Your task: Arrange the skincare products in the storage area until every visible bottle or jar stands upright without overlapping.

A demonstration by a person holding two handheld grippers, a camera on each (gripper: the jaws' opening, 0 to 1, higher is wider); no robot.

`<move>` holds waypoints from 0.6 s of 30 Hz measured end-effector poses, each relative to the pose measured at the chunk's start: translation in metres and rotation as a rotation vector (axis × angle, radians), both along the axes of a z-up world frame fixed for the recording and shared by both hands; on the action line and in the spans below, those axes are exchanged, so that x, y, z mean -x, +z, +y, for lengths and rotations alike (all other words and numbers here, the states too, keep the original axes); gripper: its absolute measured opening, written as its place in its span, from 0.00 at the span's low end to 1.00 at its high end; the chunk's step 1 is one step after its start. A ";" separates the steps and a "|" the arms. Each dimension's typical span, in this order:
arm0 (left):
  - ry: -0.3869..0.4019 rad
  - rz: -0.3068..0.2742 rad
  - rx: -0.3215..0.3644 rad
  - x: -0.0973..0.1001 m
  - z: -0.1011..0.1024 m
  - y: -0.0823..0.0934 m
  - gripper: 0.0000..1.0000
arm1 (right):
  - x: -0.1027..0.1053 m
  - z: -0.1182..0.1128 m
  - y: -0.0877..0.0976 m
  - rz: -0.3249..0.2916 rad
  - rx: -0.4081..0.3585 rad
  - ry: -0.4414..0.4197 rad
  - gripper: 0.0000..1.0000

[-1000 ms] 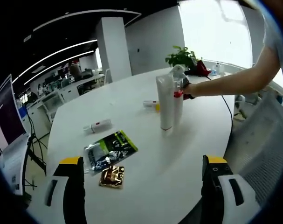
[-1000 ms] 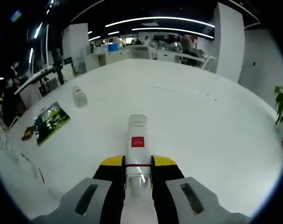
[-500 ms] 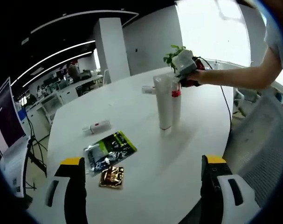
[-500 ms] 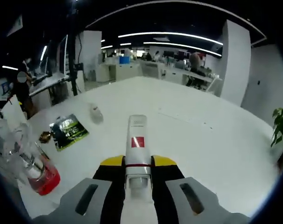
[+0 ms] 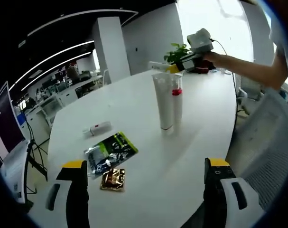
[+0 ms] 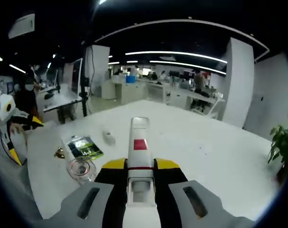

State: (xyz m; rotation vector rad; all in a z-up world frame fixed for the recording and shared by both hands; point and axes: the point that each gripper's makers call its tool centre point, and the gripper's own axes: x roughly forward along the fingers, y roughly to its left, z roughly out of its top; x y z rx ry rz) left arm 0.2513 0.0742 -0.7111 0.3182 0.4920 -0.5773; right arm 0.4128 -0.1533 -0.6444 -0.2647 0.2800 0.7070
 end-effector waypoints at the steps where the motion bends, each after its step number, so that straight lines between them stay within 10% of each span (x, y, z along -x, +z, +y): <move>1: 0.004 -0.002 -0.002 0.000 0.001 0.000 0.96 | 0.004 0.001 0.003 0.000 -0.003 0.013 0.21; 18: -0.010 -0.005 -0.028 -0.001 -0.002 -0.002 0.95 | 0.082 0.040 0.053 -0.083 0.033 0.233 0.21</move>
